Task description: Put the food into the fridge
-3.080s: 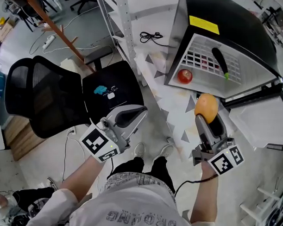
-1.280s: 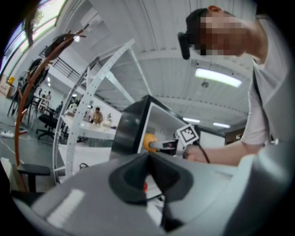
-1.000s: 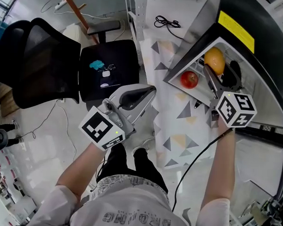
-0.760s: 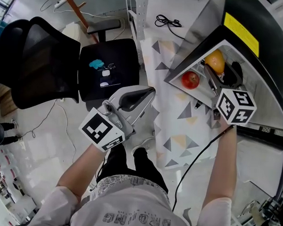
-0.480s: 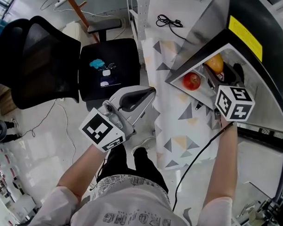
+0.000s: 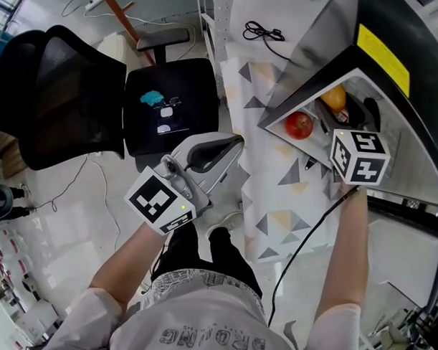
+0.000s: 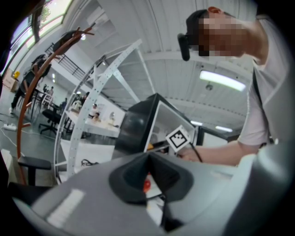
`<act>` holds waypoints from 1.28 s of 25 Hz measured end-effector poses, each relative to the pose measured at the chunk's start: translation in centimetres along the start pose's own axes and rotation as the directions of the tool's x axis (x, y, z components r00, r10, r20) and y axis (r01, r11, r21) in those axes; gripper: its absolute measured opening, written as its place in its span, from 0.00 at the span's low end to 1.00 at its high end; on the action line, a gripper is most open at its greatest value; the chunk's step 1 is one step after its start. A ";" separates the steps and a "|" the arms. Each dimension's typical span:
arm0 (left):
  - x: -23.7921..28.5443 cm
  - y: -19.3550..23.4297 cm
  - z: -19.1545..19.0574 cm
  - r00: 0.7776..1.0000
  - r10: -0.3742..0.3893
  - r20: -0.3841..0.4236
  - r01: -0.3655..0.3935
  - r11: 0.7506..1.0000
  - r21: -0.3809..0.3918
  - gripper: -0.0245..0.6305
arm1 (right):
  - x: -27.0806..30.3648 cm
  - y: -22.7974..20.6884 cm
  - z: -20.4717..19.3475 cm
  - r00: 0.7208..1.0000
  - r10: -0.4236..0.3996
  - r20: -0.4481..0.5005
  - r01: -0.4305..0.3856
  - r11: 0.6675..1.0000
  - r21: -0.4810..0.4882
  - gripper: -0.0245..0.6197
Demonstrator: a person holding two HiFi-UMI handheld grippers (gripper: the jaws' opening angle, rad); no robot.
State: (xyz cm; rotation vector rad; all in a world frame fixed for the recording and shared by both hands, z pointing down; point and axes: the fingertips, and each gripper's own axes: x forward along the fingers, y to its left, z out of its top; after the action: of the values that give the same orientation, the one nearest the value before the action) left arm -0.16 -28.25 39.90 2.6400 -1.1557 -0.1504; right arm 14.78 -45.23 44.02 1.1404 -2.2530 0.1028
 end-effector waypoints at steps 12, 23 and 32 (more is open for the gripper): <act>0.0 0.1 0.1 1.000 -0.004 -0.005 0.004 1.000 0.004 0.05 | 0.2 0.4 -0.4 1.000 0.018 0.001 -0.018 1.000 0.019 0.47; 0.0 -1.3 1.2 0.999 -0.039 -0.014 0.039 0.999 0.034 0.05 | -3.4 0.4 0.7 0.993 0.021 0.116 -0.035 0.992 0.119 0.47; -0.4 -3.7 3.3 0.995 -0.091 -0.030 0.093 0.992 0.087 0.05 | -10.1 1.0 1.5 0.970 0.012 0.242 -0.069 0.971 0.228 0.45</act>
State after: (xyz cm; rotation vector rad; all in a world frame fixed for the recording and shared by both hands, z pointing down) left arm 1.53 -26.19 35.72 2.7656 -1.0561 -0.0839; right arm 17.79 -37.96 37.47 1.2886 -2.5306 0.2685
